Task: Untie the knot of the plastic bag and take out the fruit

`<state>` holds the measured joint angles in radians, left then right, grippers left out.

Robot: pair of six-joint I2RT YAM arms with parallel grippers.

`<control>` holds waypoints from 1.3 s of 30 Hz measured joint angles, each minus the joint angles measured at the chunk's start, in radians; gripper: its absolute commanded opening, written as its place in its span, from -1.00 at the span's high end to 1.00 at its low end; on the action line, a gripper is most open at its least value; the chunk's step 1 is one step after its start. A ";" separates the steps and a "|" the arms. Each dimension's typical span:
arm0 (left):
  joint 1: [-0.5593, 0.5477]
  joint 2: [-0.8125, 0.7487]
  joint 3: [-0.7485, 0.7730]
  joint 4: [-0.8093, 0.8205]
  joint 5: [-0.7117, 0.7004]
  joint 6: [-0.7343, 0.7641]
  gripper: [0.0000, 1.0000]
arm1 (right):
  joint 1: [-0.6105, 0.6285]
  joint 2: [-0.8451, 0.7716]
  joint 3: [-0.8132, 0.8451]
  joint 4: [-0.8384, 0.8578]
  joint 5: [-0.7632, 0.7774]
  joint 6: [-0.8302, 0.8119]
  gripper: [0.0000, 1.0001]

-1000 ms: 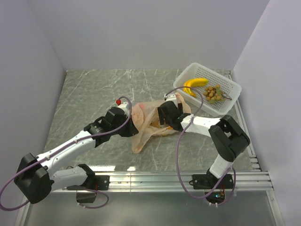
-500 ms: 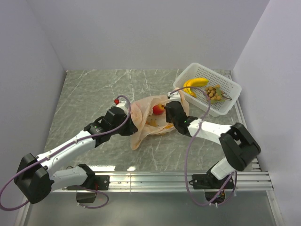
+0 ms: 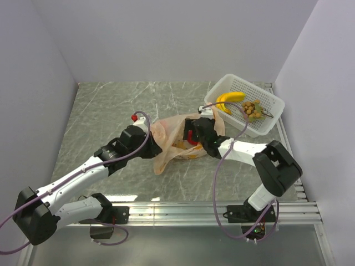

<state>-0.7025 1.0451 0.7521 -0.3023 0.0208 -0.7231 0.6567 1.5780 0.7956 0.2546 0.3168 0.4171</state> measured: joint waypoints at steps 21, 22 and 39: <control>-0.043 0.047 0.000 0.014 0.007 0.000 0.99 | 0.003 0.238 0.156 0.013 0.054 0.031 0.56; -0.044 0.047 0.000 0.013 0.005 0.000 0.99 | 0.003 0.234 0.148 0.023 0.044 0.026 0.62; -0.046 0.084 0.063 -0.084 -0.213 -0.003 0.99 | 0.008 -0.241 0.030 0.010 -0.547 -0.165 0.94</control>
<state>-0.7483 1.1286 0.8150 -0.3866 -0.1925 -0.7261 0.6651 1.3369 0.8253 0.2642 -0.2306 0.2520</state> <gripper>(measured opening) 0.013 0.827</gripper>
